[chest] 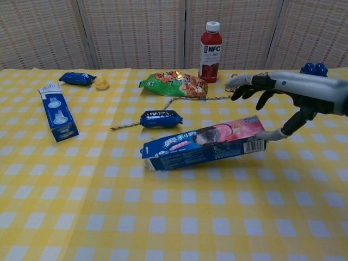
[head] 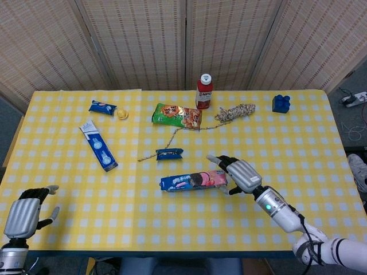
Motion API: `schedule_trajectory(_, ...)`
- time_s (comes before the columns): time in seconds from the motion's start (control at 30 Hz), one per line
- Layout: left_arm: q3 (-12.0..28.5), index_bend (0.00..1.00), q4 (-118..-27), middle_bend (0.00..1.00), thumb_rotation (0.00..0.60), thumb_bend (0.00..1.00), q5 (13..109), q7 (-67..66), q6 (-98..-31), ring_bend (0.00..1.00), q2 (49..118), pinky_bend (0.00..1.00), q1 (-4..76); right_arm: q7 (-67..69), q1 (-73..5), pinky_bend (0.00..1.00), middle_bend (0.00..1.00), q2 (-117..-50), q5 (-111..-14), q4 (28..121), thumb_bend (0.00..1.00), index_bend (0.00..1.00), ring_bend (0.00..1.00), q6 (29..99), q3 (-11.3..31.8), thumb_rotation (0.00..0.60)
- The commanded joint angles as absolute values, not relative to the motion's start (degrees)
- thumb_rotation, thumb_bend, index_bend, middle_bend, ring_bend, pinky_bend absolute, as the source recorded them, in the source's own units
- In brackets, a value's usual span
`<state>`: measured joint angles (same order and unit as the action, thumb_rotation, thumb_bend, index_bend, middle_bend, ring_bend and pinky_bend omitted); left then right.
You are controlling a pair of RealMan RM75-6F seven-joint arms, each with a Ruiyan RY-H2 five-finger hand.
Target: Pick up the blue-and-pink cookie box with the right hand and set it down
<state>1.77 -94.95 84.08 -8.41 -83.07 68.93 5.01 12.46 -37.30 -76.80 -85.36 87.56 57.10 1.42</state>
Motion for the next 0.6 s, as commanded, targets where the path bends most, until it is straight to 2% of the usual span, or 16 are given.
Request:
schedule_trajectory(0.03,1.8,0.35,-94.9,0.37,0.600,0.36,84.0,-8.5,-82.9,0.31,69.0,0.23,5.1,12.2,-36.4,0.17,0.00,-75.4,-84.2,88.1,0.20,0.00,0.03,57.2,1.3,0.600)
schedule_trajectory(0.2,1.9,0.35,-94.9,0.37,0.600,0.36,83.8,-8.6,-82.6,0.31,69.1,0.23,5.4,10.8,-34.2,0.17,0.01,-73.5,-83.5,87.3,0.20,0.00,0.03,59.6,1.2,0.600)
schedule_trajectory(0.6,2.2,0.35,-94.6,0.37,0.600,0.36,83.5,-8.8,-82.8,0.31,69.2,0.23,5.7,4.6,-23.6,0.17,0.12,-68.6,-81.6,88.3,0.20,0.00,0.05,71.9,-0.2,0.600)
